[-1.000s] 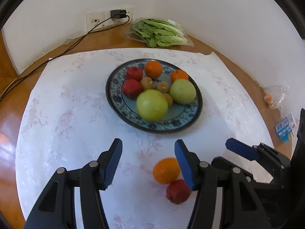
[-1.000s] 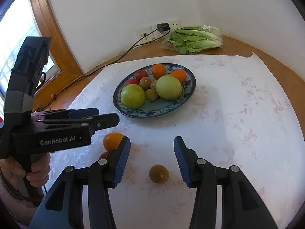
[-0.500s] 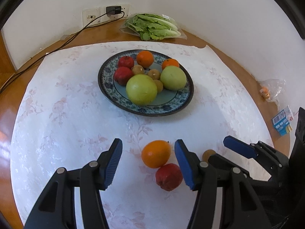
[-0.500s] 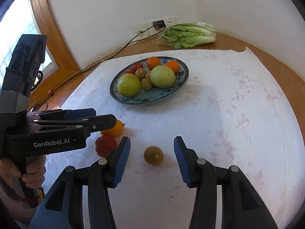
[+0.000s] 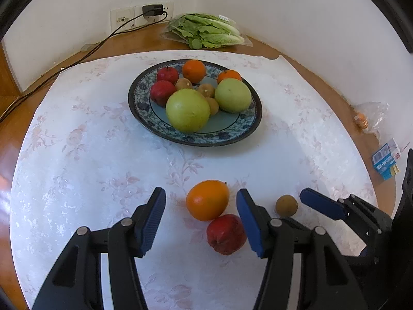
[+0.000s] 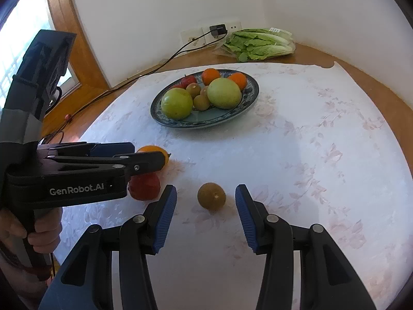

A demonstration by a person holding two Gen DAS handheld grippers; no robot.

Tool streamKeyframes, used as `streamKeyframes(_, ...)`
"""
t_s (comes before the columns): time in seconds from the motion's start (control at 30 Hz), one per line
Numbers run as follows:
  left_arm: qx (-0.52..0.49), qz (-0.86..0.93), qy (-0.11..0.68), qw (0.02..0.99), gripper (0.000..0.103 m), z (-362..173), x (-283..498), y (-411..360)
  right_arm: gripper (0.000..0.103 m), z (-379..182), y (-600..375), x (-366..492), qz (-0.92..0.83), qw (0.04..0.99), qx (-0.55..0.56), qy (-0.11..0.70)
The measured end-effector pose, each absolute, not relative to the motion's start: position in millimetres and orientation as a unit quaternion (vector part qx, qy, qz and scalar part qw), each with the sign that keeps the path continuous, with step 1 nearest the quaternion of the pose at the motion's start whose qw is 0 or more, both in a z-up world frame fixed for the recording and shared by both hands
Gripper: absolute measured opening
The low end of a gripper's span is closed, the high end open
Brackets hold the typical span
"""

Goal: Organize fruits
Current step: 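Withdraw both open tools from the plate toward the loose orange, red apple and kiwi, then grasp the orange with the left tool while the right tool grasps the kiwi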

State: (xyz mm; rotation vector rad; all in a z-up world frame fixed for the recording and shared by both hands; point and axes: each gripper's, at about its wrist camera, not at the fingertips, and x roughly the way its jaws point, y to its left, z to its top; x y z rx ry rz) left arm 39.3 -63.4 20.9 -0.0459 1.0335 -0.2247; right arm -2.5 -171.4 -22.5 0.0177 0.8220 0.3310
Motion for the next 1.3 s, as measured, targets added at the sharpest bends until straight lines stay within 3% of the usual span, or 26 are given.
streamKeyframes(0.37, -0.021, -0.105, 0.493, 0.864, 0.060, 16.6, 39.7, -65.8, 0.048, -27.3, -172.4, -5.4, 0.168, 0.901, 0.012, 0.400)
streamKeyframes(0.7, -0.021, -0.106, 0.487, 0.867, 0.060, 15.5, 39.0, -66.3, 0.041, -31.1, -174.4, -3.2, 0.168, 0.900, 0.015, 0.401)
streamKeyframes(1.1, -0.022, -0.122, 0.478, 0.870, 0.039, 16.8, 36.8, -69.2, 0.027, -32.5, -175.4, -2.1, 0.166, 0.902, 0.015, 0.398)
streamKeyframes(1.3, -0.032, -0.125, 0.478, 0.869, 0.037, 17.2, 37.0, -65.4, 0.026, -32.9, -175.6, -1.5, 0.166, 0.903, 0.017, 0.397)
